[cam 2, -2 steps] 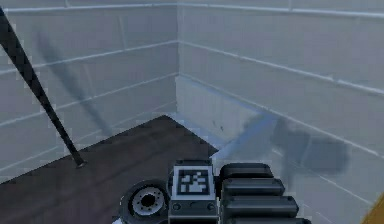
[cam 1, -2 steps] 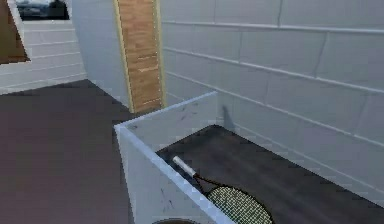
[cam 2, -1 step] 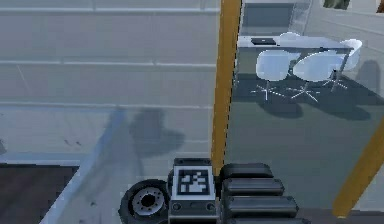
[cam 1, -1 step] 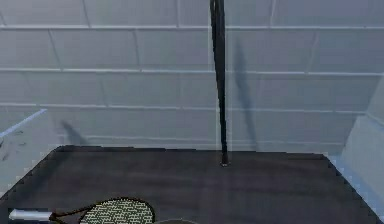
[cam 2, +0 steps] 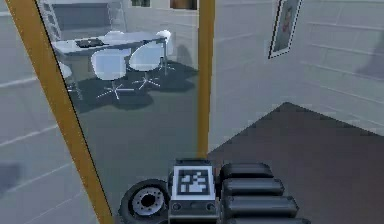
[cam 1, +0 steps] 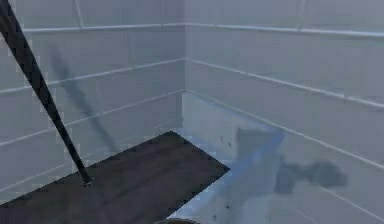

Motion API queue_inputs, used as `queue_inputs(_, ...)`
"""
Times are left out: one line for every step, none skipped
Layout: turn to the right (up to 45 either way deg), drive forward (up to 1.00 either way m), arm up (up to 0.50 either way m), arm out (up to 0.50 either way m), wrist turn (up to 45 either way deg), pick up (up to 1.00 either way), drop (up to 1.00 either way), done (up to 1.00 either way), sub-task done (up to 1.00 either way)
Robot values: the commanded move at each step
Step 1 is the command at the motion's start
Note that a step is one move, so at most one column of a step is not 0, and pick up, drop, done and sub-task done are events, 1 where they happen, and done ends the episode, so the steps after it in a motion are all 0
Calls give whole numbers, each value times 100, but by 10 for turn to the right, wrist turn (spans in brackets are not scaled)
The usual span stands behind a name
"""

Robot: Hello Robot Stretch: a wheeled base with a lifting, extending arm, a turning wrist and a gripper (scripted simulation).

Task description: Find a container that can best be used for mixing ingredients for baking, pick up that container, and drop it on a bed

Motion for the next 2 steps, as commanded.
queue_inputs(-450,0,0,0,0,0,0,0,0)
queue_inputs(-240,0,0,0,0,0,0,0,0)
